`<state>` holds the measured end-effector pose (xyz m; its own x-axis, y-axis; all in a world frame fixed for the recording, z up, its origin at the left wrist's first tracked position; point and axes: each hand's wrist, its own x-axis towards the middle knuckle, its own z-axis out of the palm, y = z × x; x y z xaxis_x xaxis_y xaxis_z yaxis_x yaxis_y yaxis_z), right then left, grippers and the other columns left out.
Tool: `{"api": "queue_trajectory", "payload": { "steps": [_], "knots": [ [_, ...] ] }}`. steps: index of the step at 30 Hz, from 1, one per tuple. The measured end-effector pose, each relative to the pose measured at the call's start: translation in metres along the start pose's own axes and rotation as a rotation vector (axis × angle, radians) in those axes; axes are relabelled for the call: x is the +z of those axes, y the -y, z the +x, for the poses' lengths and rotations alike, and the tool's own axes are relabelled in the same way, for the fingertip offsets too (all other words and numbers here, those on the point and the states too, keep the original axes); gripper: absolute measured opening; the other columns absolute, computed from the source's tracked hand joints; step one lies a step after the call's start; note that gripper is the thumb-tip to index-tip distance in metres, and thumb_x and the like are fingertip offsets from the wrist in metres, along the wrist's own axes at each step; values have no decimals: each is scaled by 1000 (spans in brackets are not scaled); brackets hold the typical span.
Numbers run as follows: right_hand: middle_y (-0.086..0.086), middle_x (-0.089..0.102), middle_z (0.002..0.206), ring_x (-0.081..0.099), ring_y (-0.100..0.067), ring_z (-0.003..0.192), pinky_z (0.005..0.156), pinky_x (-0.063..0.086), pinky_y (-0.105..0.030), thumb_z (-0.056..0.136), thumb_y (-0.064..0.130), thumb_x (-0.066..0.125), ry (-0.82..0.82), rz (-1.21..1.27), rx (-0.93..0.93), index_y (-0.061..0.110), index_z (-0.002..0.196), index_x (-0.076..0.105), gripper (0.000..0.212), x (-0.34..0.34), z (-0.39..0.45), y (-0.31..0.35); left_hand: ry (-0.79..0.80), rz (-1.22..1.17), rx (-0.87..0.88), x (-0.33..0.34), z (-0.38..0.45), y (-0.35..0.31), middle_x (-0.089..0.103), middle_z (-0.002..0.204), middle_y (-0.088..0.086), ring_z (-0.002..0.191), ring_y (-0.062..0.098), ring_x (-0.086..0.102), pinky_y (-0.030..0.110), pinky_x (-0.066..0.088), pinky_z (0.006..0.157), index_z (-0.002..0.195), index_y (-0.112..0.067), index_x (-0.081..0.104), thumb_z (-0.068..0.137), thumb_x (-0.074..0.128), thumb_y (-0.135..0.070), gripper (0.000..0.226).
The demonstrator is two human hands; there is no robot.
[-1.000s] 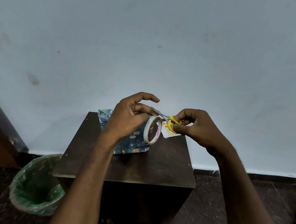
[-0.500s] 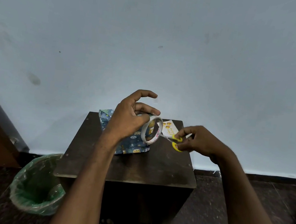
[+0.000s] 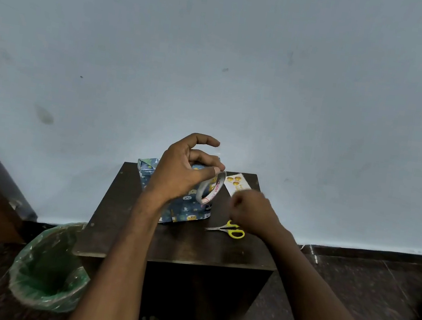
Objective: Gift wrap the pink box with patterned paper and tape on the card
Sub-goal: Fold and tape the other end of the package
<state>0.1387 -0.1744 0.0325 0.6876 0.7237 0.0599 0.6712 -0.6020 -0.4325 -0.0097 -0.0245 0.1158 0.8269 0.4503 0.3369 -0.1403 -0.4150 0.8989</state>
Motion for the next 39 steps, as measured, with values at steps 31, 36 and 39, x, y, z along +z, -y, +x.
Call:
{"api": "queue_trajectory", "payload": {
  "steps": [31,36,39],
  "knots": [
    [-2,73,85,67,-19,78,66,54,-37,83,1,83,-883,374,-443,7,92,82,11,-19,-14,29,-111,17,-92,12,8,3,83,86,-7,111,-10,69,-8,31,86,159,-21,45,86,89,-21,85],
    [-3,75,89,69,-19,84,73,55,-32,83,-1,82,-867,374,-484,7,93,82,13,-22,-17,27,-141,-43,-104,11,7,1,80,116,-1,105,-5,74,15,53,101,157,-25,47,82,92,-11,89],
    [2,74,89,67,-14,83,72,53,-26,83,-1,81,-752,341,-496,11,92,82,15,-23,-11,21,-160,-59,-101,9,6,4,73,133,2,109,8,76,40,60,103,153,-30,52,84,89,-4,83]
  ]
}}
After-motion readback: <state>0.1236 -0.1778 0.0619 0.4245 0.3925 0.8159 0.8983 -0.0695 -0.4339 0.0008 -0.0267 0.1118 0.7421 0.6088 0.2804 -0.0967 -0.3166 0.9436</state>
